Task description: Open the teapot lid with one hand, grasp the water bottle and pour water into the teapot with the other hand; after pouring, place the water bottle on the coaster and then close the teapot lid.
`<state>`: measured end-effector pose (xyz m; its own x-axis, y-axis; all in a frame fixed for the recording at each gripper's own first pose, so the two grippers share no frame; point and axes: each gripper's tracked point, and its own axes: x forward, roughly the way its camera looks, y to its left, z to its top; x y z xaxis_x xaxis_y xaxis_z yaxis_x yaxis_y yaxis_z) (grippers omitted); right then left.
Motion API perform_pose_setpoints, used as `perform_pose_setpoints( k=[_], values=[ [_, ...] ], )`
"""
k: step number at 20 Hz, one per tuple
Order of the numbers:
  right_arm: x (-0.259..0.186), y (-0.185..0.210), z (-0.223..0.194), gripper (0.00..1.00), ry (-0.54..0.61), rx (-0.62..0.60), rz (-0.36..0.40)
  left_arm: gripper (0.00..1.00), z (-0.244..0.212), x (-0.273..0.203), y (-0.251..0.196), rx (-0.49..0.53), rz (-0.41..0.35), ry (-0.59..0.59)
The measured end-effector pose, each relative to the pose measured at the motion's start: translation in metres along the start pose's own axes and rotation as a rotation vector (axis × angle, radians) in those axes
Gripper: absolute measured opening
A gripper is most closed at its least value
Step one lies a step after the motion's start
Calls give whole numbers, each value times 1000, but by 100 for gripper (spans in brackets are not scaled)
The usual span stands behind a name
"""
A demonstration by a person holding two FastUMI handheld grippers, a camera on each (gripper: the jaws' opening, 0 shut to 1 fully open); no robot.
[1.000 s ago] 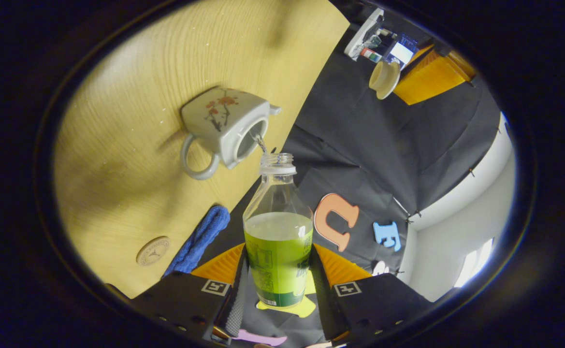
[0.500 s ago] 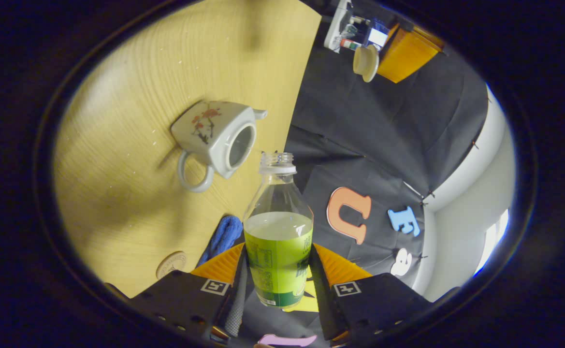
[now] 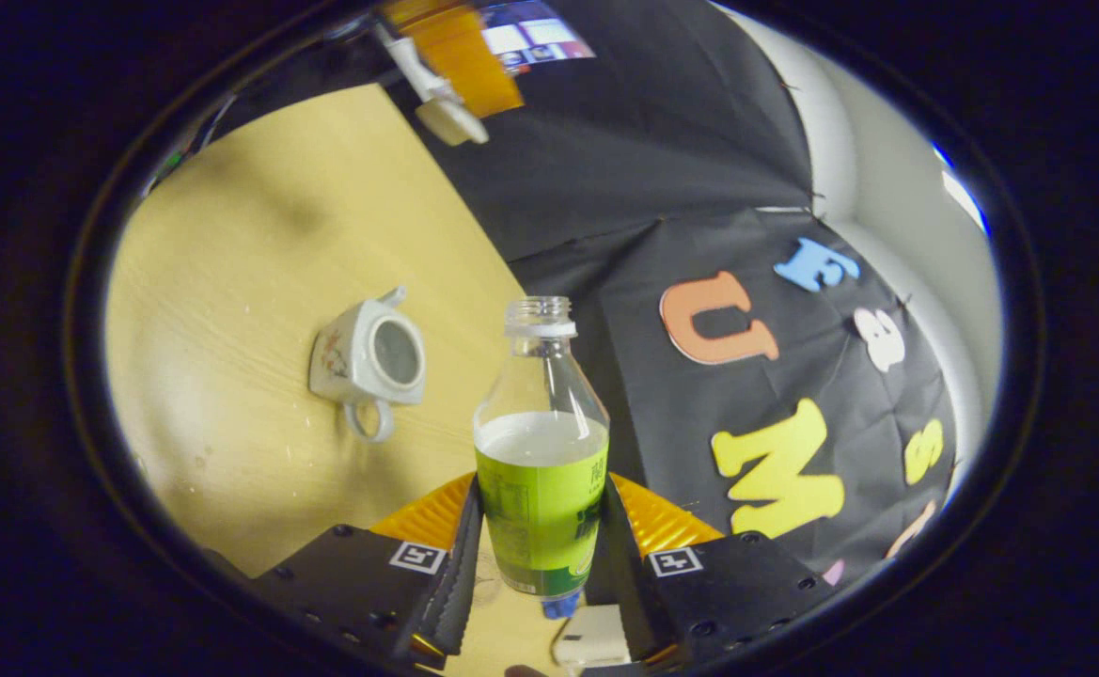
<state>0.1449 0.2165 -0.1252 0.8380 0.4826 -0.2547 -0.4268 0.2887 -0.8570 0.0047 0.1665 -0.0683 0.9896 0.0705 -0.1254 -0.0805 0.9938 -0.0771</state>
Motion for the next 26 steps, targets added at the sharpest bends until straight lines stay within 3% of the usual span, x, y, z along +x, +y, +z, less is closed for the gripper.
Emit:
perform_pose_setpoints(
  k=[7, 13, 17, 26],
  values=[
    [-17, -54, -30, 63, -34, 716, -18, 2, 20, 3, -42, 23, -42, -28],
    [0, -96, -81, 63, 18, 1076, -50, 2, 23, 0, -65, 4, -52, -26],
    [37, -85, -106, 64, 57, 1187, -42, 2, 24, -6, -68, 21, -51, -26],
    [71, -59, -129, 65, 99, 1159, -45, 3, 19, -15, -64, 31, -32, -22]
  ],
)
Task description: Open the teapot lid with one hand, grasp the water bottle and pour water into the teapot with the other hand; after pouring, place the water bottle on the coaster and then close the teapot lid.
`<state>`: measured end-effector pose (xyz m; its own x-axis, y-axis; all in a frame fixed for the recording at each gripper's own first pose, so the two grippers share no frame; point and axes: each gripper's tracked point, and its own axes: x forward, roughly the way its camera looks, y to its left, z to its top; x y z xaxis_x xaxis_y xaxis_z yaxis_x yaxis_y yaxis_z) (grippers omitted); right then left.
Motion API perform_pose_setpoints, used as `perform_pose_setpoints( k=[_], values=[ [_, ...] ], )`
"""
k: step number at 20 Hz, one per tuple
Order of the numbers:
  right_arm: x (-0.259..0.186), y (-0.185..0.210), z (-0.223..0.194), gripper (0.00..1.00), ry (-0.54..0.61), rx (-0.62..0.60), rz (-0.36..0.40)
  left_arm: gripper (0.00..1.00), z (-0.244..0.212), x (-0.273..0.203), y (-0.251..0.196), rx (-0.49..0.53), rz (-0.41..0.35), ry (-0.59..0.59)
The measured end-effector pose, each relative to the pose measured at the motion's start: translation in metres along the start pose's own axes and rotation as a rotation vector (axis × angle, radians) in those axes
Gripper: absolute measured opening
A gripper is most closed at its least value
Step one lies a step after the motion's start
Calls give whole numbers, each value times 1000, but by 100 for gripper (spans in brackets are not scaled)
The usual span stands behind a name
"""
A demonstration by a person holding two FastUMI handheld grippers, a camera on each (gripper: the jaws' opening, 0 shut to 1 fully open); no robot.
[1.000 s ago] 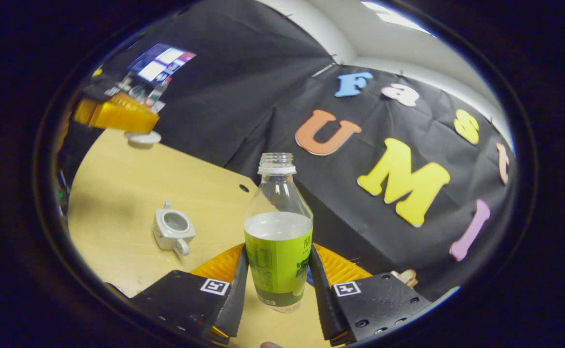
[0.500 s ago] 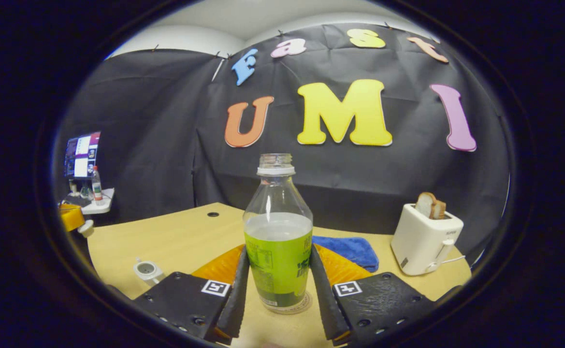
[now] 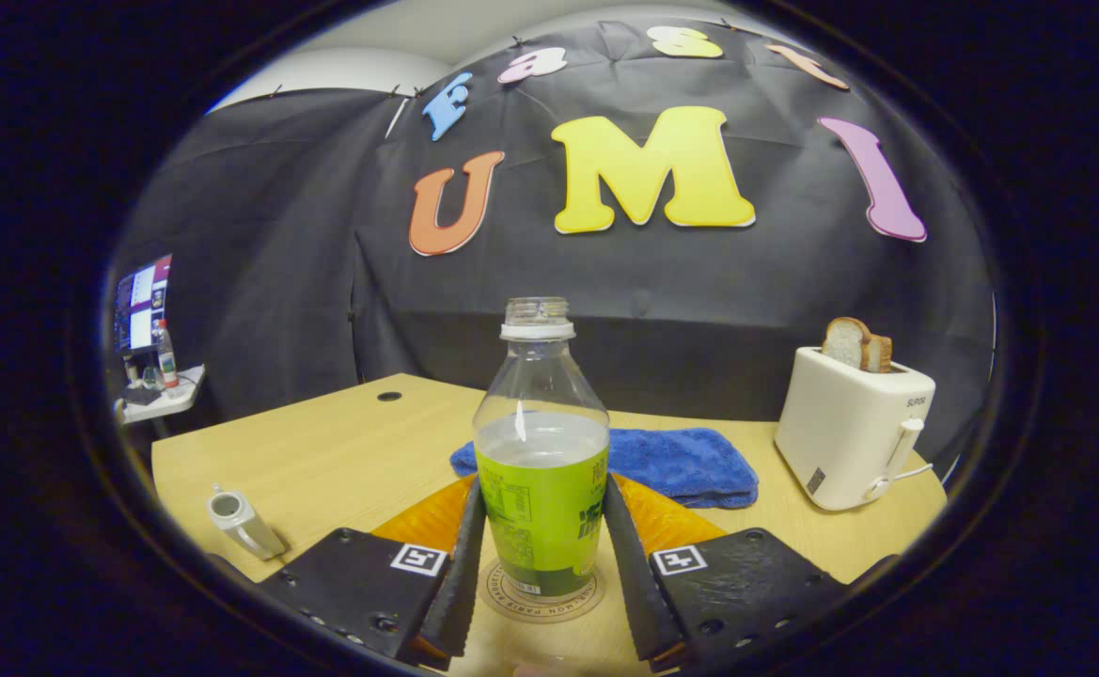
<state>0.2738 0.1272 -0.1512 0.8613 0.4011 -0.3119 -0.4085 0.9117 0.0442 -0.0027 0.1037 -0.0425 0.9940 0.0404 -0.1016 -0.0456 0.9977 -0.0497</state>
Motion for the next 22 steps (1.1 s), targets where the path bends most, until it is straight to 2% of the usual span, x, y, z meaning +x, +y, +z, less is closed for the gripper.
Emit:
perform_pose_setpoints(
  k=[6, 10, 11, 12, 15, 18, 22],
  values=[
    [-1, 3, -8, 69, 1, -7, -3, 2, -2, -2, -3, 20, 0, 6],
    [-2, 8, -5, 77, -9, -2, -2, 2, -2, -2, -3, 19, -1, 2],
    [-3, 9, -2, 90, -14, 5, 0, 2, -1, -2, -3, 19, 0, 0],
    [-4, 7, -2, 96, -13, 3, -5, 2, -3, -2, -3, 16, 1, 2],
    [-9, 4, -3, 98, -5, 0, -24, 2, -4, -1, -4, -1, -4, 0],
    [-36, -14, -5, 98, 14, 16, -83, 2, -8, 4, -12, -8, -29, 5],
    [-107, -34, 7, 98, -45, 5, -157, 3, -17, 18, -22, -4, -66, 9]
  ],
)
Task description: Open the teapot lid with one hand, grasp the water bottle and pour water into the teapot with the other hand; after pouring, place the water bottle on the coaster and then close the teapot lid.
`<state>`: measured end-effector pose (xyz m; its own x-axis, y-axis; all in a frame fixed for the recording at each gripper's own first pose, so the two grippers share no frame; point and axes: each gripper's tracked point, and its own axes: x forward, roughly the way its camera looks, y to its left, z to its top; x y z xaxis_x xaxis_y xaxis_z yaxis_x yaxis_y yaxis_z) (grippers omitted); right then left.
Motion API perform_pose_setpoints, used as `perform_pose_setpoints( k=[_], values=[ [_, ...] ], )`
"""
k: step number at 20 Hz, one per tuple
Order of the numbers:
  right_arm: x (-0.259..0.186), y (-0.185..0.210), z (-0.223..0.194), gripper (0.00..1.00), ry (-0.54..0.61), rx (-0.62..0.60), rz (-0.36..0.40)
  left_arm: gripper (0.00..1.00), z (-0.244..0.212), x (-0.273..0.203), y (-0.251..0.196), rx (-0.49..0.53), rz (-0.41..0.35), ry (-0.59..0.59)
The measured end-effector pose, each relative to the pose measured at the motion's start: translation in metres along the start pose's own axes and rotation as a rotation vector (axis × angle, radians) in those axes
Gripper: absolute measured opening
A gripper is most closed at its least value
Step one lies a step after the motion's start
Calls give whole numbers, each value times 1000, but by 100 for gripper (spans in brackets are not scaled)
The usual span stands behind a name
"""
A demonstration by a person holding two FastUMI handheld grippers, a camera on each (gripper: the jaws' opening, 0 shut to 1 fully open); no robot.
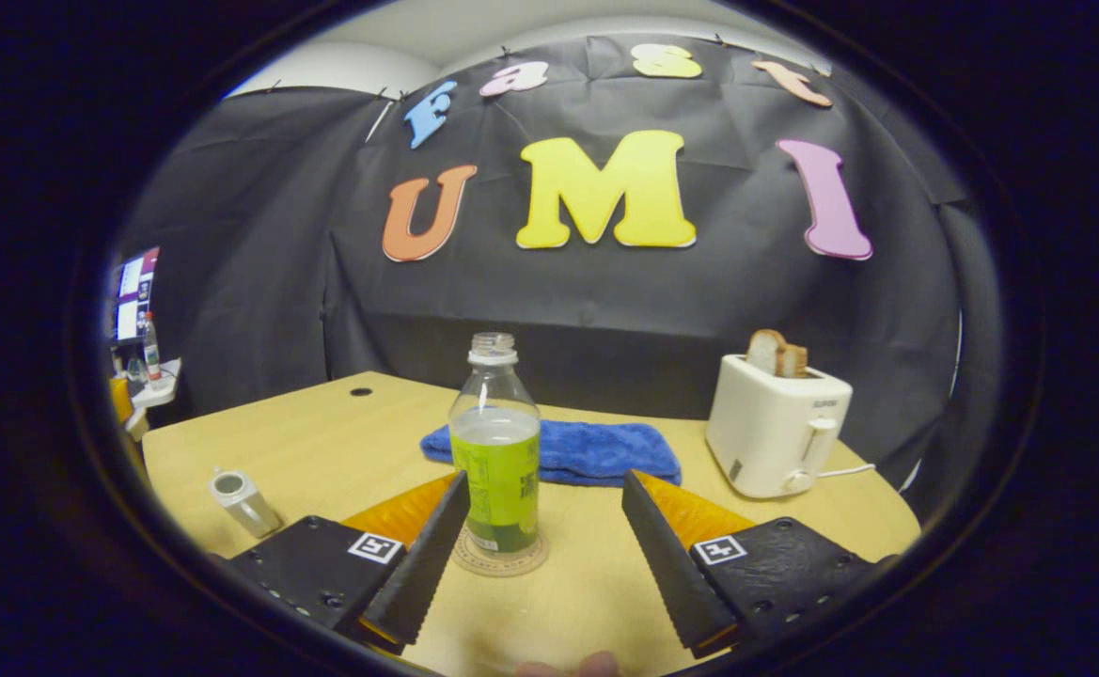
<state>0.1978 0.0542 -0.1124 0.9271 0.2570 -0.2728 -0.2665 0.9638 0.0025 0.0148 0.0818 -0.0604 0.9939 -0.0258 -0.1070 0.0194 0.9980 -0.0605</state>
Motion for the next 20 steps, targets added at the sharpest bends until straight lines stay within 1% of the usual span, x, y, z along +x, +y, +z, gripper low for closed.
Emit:
perform_pose_setpoints(
  k=[1, 3, 4, 5, 9, 10, 11, 14, 17, 18, 19, 20],
  values=[
    [-22, -2, 5, 96, -24, -2, -4, 3, -3, 5, 0, 10, -7, 0],
    [-62, -8, 13, 96, -74, -19, -24, 3, -12, 17, 6, 35, 3, 10],
    [-80, -11, 15, 96, -94, -25, -36, 3, -16, 24, 7, 32, 5, 14],
    [-95, -14, 11, 98, -104, -26, -49, 3, -18, 30, 8, 20, 2, 13],
    [-142, -33, -5, 96, -123, -21, -138, 3, -28, 52, 7, -13, -8, 7],
    [-150, -35, -9, 96, -124, -19, -152, 3, -31, 57, 5, -21, -17, 6],
    [-157, -35, -16, 98, -120, -8, -159, 3, -37, 62, 2, -29, -27, 12],
    [-169, -37, -28, 98, -108, -8, -171, 3, -52, 74, 1, -34, -29, 40],
    [-171, -42, -35, 98, -96, 5, -174, 3, -60, 80, 3, -22, -18, 49],
    [-171, -44, -36, 96, -90, 20, -172, 3, -61, 81, 4, -25, -14, 50],
    [-169, -46, -38, 98, -85, 30, -173, 3, -62, 81, 5, -31, -11, 51],
    [-168, -47, -38, 96, -84, 36, -174, 3, -64, 82, 6, -37, -12, 58]
  ],
)
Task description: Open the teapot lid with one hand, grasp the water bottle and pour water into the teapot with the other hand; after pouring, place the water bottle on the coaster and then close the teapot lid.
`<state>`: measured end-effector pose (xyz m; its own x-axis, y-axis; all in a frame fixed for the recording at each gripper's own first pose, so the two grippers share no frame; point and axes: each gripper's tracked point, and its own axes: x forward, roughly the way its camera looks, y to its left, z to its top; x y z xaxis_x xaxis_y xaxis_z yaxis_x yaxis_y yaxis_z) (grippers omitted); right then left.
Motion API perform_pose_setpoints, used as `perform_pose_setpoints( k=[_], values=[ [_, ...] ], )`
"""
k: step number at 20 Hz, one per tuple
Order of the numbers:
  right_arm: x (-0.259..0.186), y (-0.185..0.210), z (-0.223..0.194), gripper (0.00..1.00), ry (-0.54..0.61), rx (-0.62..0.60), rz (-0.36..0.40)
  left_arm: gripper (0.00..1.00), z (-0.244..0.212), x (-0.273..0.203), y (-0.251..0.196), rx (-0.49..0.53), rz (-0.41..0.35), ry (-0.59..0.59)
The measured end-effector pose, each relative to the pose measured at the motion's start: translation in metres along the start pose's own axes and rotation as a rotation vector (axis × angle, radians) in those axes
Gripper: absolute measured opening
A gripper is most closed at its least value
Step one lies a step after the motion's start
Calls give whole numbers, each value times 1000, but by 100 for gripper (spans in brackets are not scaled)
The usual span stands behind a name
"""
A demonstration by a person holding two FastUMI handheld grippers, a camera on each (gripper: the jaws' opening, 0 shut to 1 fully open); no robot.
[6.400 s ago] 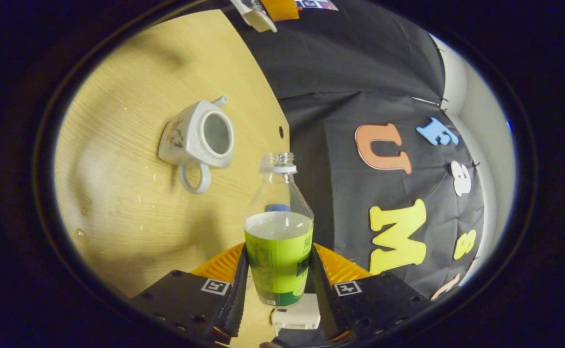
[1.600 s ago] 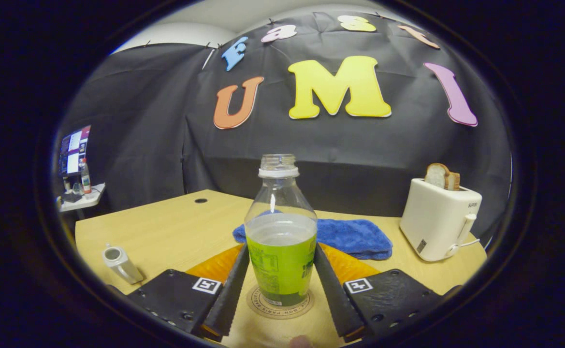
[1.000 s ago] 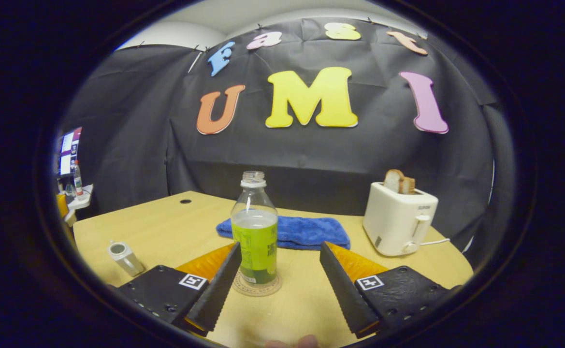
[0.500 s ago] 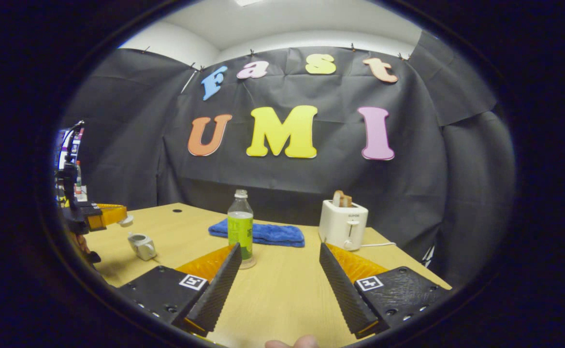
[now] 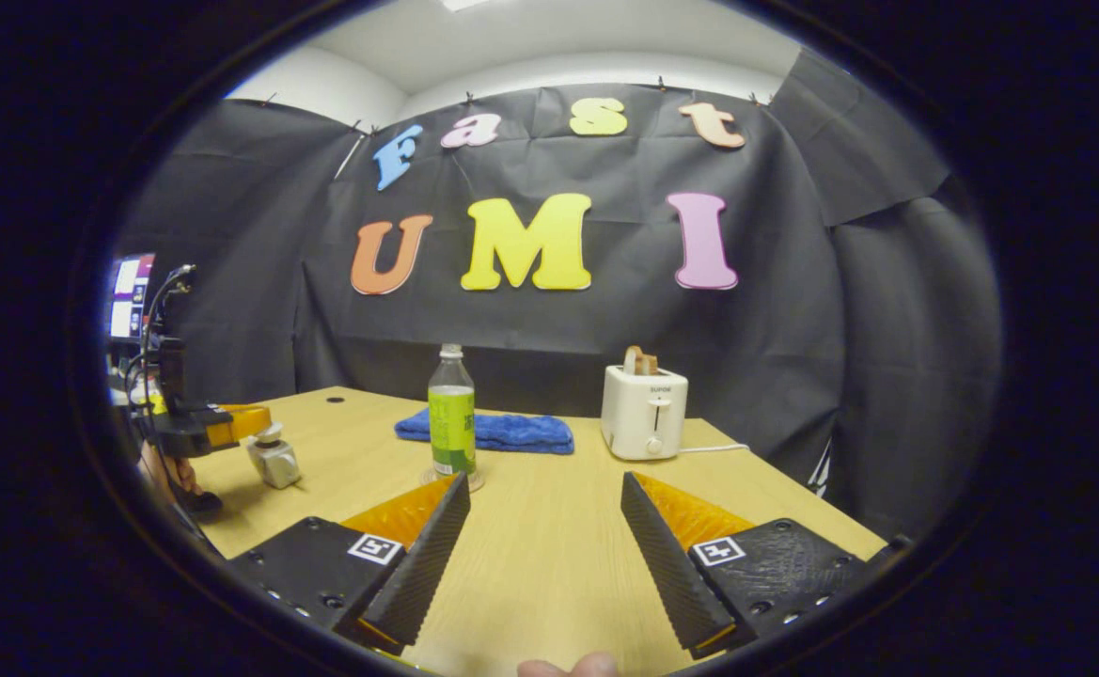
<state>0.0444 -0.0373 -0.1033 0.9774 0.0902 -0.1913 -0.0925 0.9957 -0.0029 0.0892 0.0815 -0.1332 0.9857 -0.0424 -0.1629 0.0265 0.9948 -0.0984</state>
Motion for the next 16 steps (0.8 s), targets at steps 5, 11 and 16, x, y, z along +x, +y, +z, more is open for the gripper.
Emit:
perform_pose_setpoints(
  k=[5, 11, 16],
  values=[
    [5, -4, -14, 98, 40, 21, 5, 3, -7, 1, 3, -16, 16, 20],
    [0, 0, -7, 96, 14, 5, 19, 4, -13, -1, 6, -11, 37, 41],
    [-2, 3, -3, 98, -1, 14, 27, 13, -5, -7, 9, 6, 72, 29]
  ],
)
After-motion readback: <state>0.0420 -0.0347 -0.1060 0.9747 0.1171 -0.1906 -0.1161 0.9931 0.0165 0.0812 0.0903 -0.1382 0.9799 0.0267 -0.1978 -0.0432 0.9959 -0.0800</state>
